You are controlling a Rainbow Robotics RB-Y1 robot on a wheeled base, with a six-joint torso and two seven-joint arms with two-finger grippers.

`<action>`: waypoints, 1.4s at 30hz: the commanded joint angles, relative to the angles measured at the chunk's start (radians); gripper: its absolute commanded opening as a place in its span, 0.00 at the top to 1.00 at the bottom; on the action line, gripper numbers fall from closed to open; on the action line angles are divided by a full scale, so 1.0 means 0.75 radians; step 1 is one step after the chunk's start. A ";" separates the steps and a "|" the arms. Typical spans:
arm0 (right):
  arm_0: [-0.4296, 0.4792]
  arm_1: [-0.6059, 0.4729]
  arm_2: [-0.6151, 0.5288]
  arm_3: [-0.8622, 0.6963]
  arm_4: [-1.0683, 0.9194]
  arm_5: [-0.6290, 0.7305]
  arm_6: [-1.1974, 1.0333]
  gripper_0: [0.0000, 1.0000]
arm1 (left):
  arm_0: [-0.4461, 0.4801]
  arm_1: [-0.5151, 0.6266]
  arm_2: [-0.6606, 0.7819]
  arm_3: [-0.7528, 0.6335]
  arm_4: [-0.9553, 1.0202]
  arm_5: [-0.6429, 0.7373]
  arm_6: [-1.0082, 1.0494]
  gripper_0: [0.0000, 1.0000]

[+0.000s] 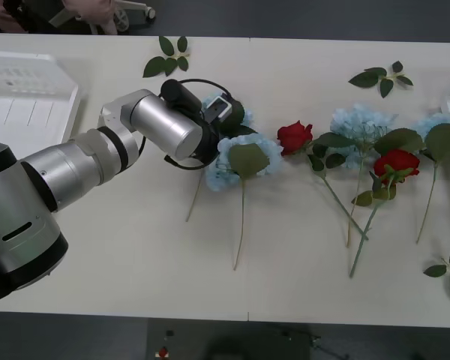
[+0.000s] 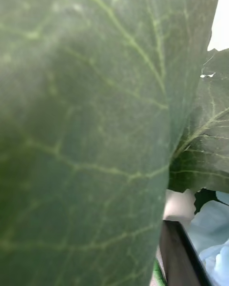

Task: Put the red flowers into the right box and the blue flowers into the left box

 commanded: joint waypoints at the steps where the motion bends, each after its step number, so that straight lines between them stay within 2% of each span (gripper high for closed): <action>1: 0.015 -0.034 0.065 -0.125 0.055 0.009 -0.262 0.13 | -0.043 -0.002 -0.003 -0.019 -0.010 -0.005 -0.009 0.82; 2: 0.015 -0.034 0.098 -0.154 0.084 0.005 -0.315 0.13 | -0.043 -0.002 -0.003 -0.019 -0.010 -0.005 -0.007 0.94; 3: 0.013 -0.031 0.120 -0.173 0.098 -0.001 -0.352 0.13 | -0.043 -0.002 -0.005 -0.019 -0.010 -0.005 -0.005 0.99; 7: 0.011 0.003 0.163 -0.211 0.135 -0.009 -0.475 0.13 | -0.043 0.000 -0.001 -0.021 -0.026 -0.009 0.001 1.00; 12: -0.036 0.120 0.163 -0.193 0.215 0.025 -0.563 0.13 | -0.072 0.119 0.068 -0.111 0.023 0.019 0.009 1.00; 17: -0.102 0.226 0.165 -0.146 0.296 0.058 -0.597 0.13 | -0.152 0.369 0.132 -0.420 0.143 0.308 0.007 1.00; 22: -0.136 0.265 0.163 -0.121 0.286 0.054 -0.600 0.13 | -0.195 0.804 0.222 -0.825 0.260 0.770 -0.013 1.00; 25: -0.138 0.279 0.165 -0.121 0.298 0.050 -0.602 0.15 | -0.172 1.058 0.222 -0.931 0.336 0.893 -0.079 1.00; 29: -0.138 0.294 0.170 -0.105 0.325 0.046 -0.600 0.21 | -0.084 1.234 0.222 -0.882 0.374 0.948 -0.206 1.00; 31: -0.140 0.304 0.170 -0.087 0.329 0.042 -0.595 0.22 | -0.035 1.264 0.222 -0.833 0.311 0.931 -0.236 1.00; 35: -0.149 0.322 0.174 -0.038 0.348 0.032 -0.587 0.29 | 0.081 1.277 0.222 -0.708 0.139 0.833 -0.240 1.00; 39: -0.167 0.329 0.208 -0.001 0.348 0.001 -0.585 0.32 | 0.165 1.264 0.220 -0.585 0.064 0.623 -0.240 1.00; 40: -0.173 0.329 0.223 0.010 0.346 -0.005 -0.587 0.36 | 0.180 1.262 0.220 -0.565 0.059 0.588 -0.243 0.98; 41: -0.181 0.329 0.239 0.022 0.343 -0.011 -0.591 0.40 | 0.192 1.258 0.218 -0.550 0.062 0.563 -0.243 0.87; 42: -0.194 0.329 0.262 0.042 0.341 -0.024 -0.593 0.51 | 0.200 1.250 0.220 -0.532 0.059 0.543 -0.245 0.75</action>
